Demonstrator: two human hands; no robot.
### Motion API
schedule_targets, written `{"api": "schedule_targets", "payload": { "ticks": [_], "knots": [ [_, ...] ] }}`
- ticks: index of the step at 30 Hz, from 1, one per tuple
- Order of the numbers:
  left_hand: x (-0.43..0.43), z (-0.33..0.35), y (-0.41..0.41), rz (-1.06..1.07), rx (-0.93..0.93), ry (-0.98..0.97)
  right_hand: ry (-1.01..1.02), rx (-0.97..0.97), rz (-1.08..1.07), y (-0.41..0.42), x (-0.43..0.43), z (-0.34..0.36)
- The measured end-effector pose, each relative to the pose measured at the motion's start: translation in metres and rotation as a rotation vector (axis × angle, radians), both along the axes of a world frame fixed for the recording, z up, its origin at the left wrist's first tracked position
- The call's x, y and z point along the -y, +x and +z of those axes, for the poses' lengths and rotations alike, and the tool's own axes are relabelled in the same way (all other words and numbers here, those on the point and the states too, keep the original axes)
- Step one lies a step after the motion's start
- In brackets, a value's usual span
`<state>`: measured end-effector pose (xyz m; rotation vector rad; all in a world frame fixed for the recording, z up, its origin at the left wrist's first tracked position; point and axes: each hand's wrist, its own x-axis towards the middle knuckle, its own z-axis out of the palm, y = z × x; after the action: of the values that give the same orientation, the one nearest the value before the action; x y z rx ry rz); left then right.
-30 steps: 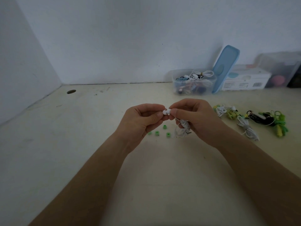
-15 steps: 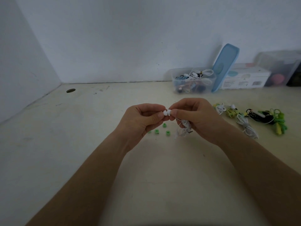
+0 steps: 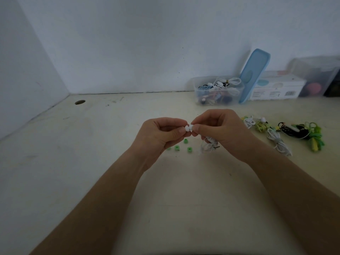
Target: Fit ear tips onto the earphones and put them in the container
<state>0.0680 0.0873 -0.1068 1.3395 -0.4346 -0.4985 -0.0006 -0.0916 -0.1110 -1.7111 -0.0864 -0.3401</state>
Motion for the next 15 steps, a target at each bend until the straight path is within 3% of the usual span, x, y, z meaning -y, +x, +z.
{"api": "schedule_targets", "payload": {
  "ticks": [15],
  "knots": [
    [0.0005, -0.0013, 0.0004, -0.019, -0.026, -0.035, 0.053, -0.025, 0.046, 0.001, 0.0029, -0.001]
  ]
}}
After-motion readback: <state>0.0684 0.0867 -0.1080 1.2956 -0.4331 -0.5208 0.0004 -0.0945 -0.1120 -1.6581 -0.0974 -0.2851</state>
